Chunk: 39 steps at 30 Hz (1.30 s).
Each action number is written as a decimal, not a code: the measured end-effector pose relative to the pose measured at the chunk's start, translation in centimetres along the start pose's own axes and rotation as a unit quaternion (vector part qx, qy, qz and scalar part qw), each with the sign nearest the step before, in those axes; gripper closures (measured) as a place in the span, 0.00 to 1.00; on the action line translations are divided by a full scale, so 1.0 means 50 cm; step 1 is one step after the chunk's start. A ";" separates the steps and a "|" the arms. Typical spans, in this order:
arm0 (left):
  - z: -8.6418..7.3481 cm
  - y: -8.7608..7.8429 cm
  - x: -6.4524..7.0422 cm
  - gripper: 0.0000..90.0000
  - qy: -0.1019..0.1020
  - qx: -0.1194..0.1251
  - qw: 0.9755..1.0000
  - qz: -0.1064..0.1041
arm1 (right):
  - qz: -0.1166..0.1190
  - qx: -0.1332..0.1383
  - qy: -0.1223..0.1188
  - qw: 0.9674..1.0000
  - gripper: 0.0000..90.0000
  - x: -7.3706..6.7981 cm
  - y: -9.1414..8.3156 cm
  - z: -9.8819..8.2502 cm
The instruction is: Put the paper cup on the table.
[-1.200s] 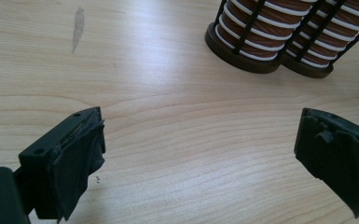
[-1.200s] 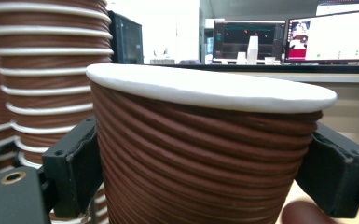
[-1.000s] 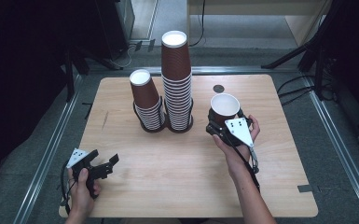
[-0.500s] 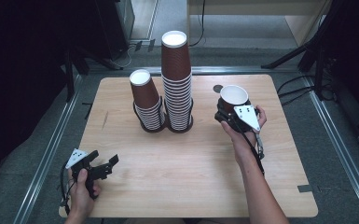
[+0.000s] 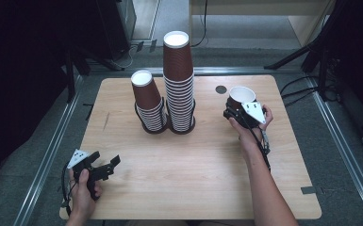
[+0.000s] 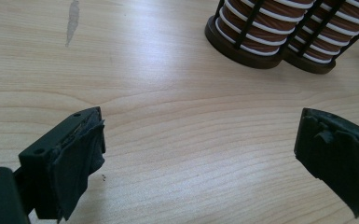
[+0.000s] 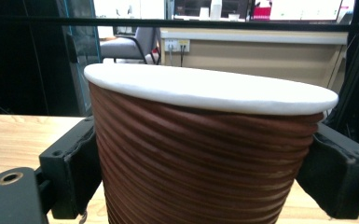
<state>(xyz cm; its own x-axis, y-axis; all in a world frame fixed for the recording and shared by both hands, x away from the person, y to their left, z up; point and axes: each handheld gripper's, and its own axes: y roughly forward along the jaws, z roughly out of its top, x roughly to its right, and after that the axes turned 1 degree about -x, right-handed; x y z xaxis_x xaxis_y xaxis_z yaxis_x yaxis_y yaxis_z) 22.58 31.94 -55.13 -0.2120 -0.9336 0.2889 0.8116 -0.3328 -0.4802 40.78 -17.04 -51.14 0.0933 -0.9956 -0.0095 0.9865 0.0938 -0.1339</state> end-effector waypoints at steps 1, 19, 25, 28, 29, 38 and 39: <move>0.000 0.000 0.000 0.02 0.000 0.000 1.000 0.000 | 0.001 -0.005 0.006 1.000 0.12 0.002 0.003 -0.002; 0.000 0.001 -0.001 0.02 -0.004 -0.002 1.000 -0.001 | -0.006 -0.054 -0.007 0.999 0.12 0.014 0.032 -0.029; 0.000 0.002 -0.002 0.02 -0.004 -0.003 1.000 -0.002 | -0.003 -0.064 -0.006 0.998 0.12 0.016 0.035 -0.032; 0.000 0.002 -0.002 0.02 -0.005 -0.003 1.000 -0.002 | -0.003 -0.072 -0.001 0.997 0.12 0.016 0.031 -0.030; 0.000 0.002 -0.002 0.02 -0.005 -0.003 1.000 -0.002 | -0.001 -0.078 0.002 0.997 0.12 0.016 0.030 -0.029; 0.000 0.001 -0.002 0.02 -0.004 -0.003 1.000 -0.003 | 0.007 -0.086 0.011 0.996 0.11 0.022 0.012 -0.030; 0.000 0.001 -0.002 0.02 -0.005 -0.003 1.000 -0.004 | 0.009 -0.086 0.011 0.996 0.11 0.023 0.011 -0.030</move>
<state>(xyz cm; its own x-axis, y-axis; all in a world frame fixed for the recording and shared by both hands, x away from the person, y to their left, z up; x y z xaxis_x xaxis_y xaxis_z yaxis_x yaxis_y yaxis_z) 22.67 32.02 -55.18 -0.2134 -0.9296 0.3006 0.8066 -0.3412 -0.4826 41.20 -18.14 -52.73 0.1057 -0.9938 -0.0347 0.9472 0.1112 -0.3009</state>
